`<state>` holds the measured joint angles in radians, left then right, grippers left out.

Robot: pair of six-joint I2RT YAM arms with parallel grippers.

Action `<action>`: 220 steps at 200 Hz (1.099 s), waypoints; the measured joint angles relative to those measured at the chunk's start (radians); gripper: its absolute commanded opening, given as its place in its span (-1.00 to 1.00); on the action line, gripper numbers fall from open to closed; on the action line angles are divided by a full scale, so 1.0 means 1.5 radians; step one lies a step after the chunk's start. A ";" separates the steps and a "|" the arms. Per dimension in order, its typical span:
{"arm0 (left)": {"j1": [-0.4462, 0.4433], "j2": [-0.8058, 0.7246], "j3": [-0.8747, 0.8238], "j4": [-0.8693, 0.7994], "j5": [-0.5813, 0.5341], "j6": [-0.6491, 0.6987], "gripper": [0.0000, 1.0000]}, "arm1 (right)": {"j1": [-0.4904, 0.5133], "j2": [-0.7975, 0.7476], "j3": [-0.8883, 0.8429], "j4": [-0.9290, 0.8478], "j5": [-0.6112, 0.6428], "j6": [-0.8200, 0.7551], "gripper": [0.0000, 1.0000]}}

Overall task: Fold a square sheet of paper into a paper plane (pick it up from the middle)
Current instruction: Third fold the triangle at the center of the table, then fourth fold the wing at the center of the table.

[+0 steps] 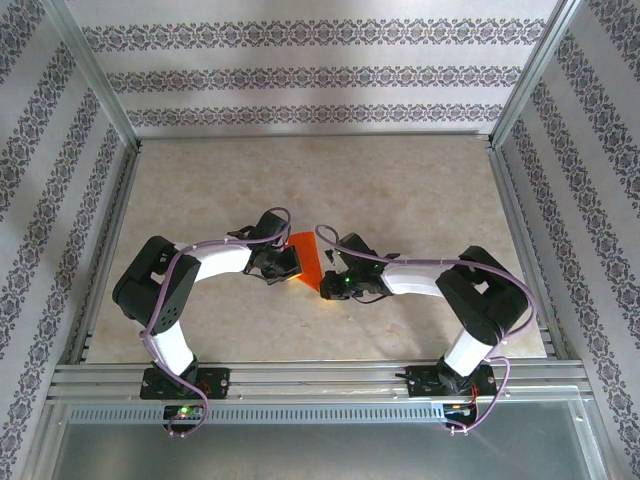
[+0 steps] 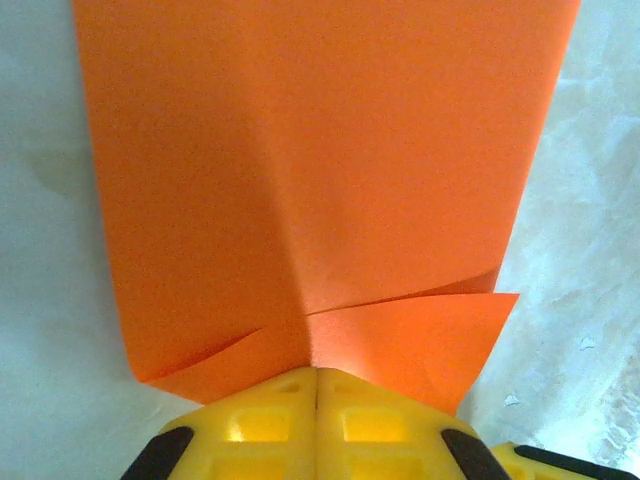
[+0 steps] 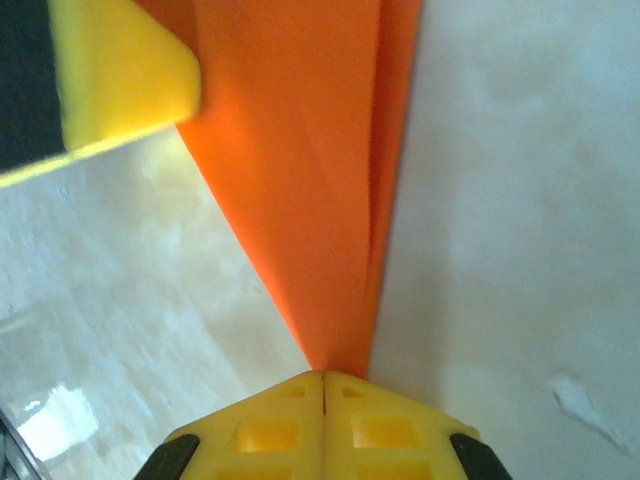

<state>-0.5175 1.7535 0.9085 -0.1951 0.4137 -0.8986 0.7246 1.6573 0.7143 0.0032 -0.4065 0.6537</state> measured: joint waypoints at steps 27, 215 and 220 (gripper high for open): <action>0.000 0.000 0.005 -0.006 0.000 0.001 -0.81 | -0.003 -0.039 -0.017 -0.034 0.003 -0.005 -0.85; 0.063 -0.150 -0.109 0.028 -0.014 -0.053 -0.17 | -0.022 -0.031 0.074 0.054 0.037 -0.022 -0.59; 0.063 -0.148 -0.109 0.031 -0.013 -0.054 -0.17 | -0.022 -0.039 0.069 0.057 0.040 -0.022 -0.58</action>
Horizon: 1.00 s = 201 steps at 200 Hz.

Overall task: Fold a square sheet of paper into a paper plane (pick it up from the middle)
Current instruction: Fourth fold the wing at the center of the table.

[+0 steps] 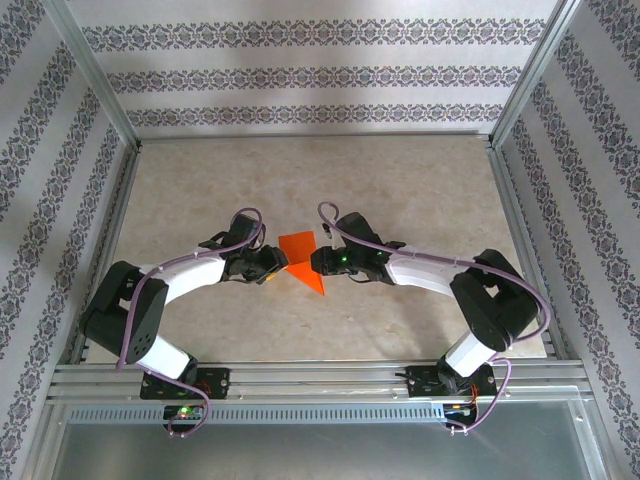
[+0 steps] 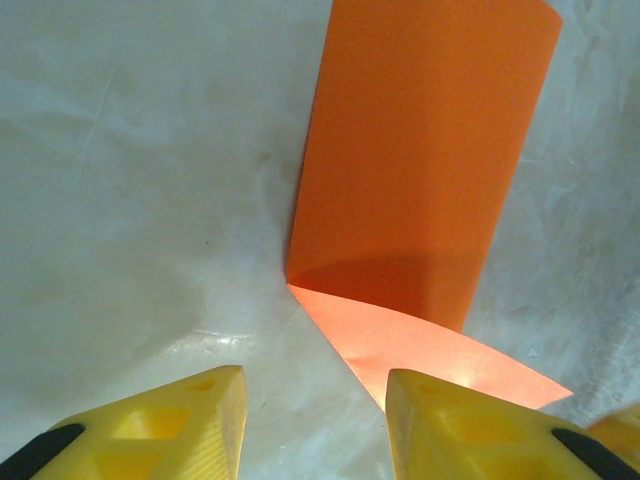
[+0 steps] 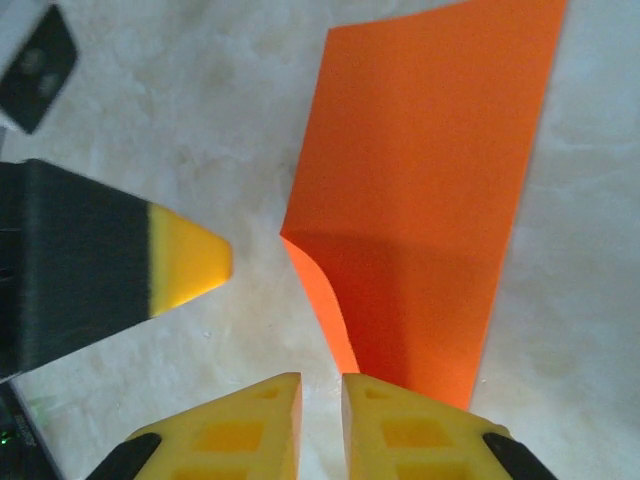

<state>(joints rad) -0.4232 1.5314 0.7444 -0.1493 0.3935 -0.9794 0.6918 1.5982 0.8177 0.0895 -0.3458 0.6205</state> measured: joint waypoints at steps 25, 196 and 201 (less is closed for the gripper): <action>0.000 0.006 0.000 0.006 0.002 -0.002 -0.17 | 0.003 -0.020 -0.007 0.014 0.000 -0.010 -0.54; 0.000 0.061 0.000 0.078 0.068 -0.034 -0.17 | 0.005 0.131 0.025 0.003 0.011 0.039 -0.59; 0.000 0.063 0.000 0.078 0.069 -0.034 -0.17 | 0.004 0.132 0.025 0.004 0.010 0.042 -0.59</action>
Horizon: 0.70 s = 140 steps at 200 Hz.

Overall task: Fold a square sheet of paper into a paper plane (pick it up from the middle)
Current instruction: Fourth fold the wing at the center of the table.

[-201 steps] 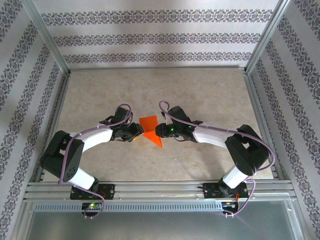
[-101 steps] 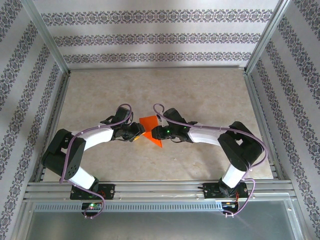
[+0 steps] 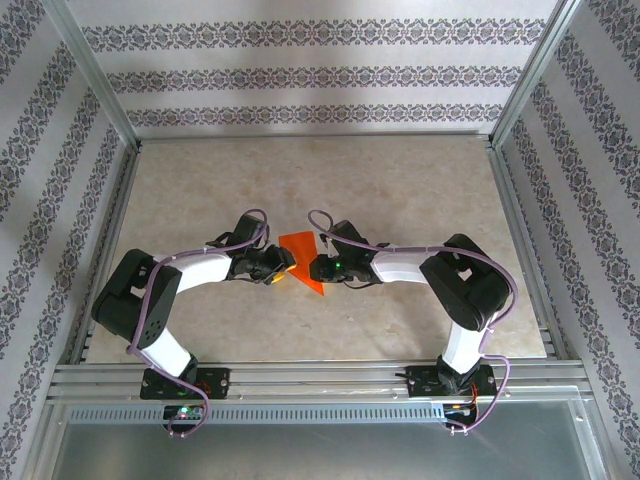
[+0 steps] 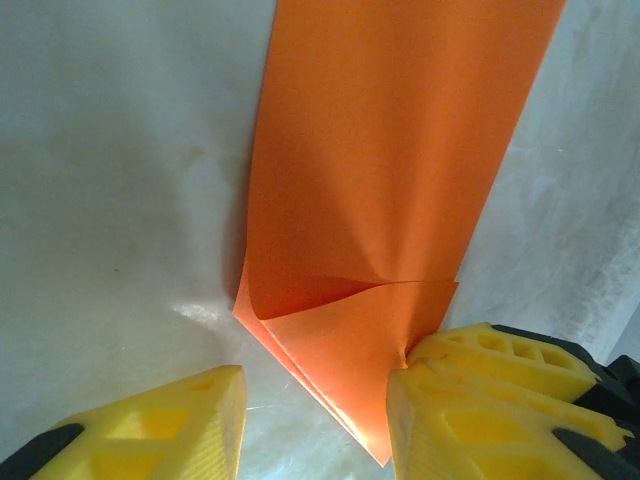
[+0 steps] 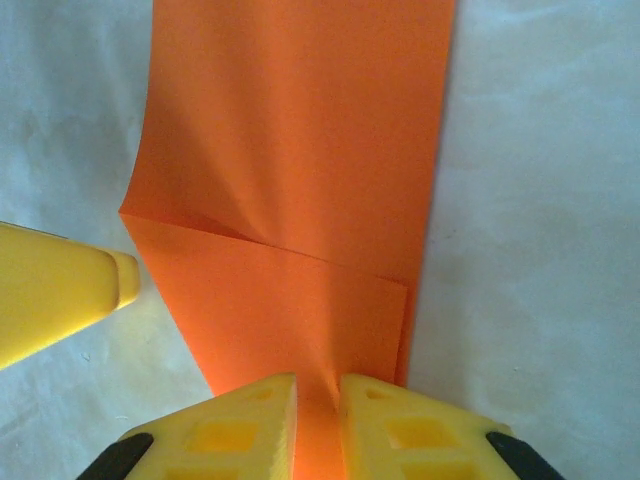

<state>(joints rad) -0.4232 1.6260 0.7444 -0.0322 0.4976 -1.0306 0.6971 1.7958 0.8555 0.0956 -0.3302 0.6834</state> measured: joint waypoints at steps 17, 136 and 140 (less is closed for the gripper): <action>0.000 0.002 0.000 0.003 0.005 -0.002 -0.17 | -0.001 0.000 0.000 0.001 0.000 0.004 -0.59; 0.000 0.022 0.009 0.015 0.010 -0.005 -0.24 | -0.005 0.002 0.000 0.002 -0.003 0.018 -0.61; 0.000 0.022 0.009 0.015 0.010 -0.005 -0.24 | -0.006 0.002 0.000 0.002 -0.003 0.018 -0.62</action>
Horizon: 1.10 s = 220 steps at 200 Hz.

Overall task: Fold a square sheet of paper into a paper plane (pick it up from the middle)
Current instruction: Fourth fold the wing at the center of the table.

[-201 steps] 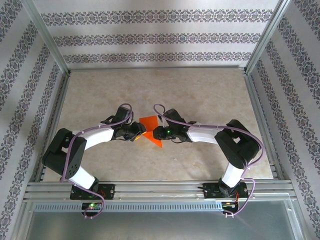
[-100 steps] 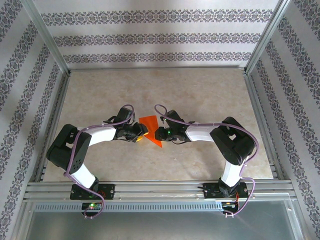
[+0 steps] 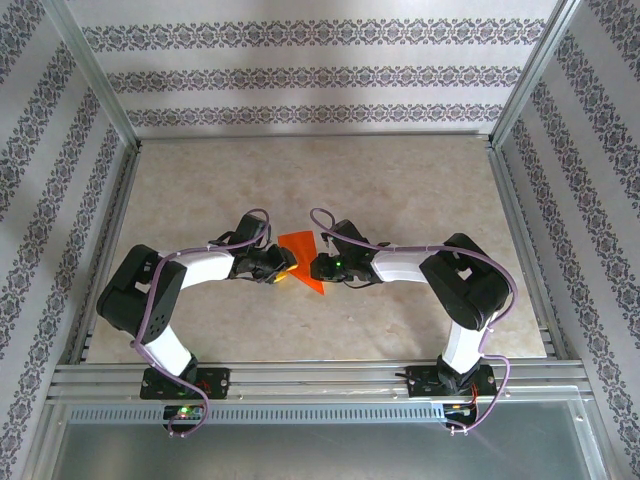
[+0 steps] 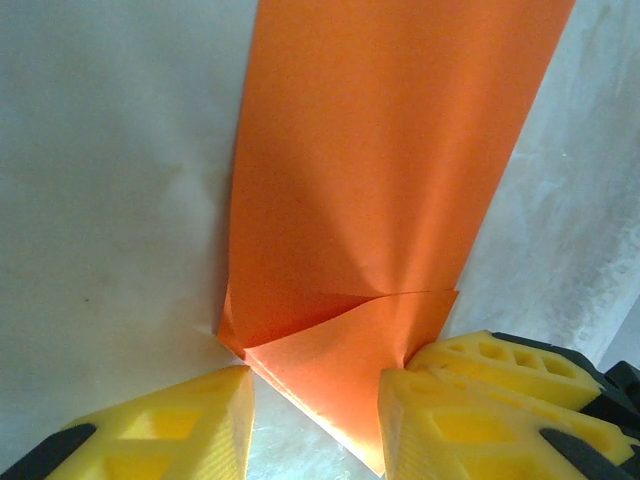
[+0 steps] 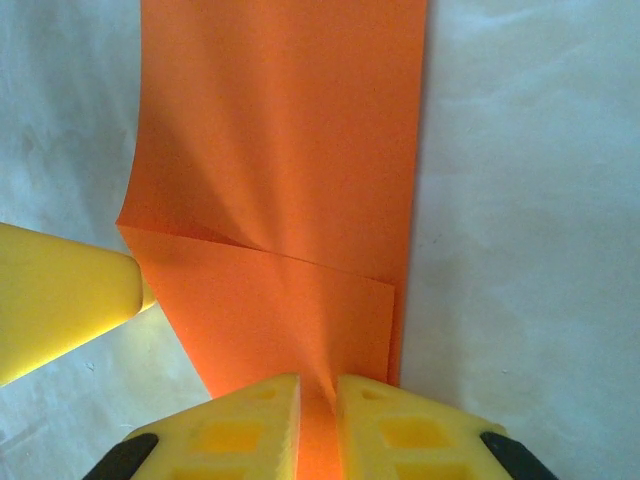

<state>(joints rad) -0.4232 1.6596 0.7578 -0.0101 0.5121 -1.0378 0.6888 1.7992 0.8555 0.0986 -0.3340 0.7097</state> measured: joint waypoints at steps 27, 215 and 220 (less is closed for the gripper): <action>0.000 0.000 0.000 0.001 0.000 -0.001 -0.34 | 0.000 0.001 0.000 0.000 -0.001 0.002 -0.63; 0.002 0.026 0.000 0.068 0.028 -0.003 -0.70 | -0.012 0.001 0.000 0.009 -0.015 -0.010 -0.41; 0.003 0.026 0.001 0.068 0.030 -0.003 -0.72 | -0.012 -0.001 0.000 0.010 -0.015 -0.011 -0.38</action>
<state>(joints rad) -0.4183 1.6981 0.7586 0.0914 0.5564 -1.0416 0.6708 1.7977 0.8555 0.1131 -0.3565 0.6926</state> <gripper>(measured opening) 0.157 0.277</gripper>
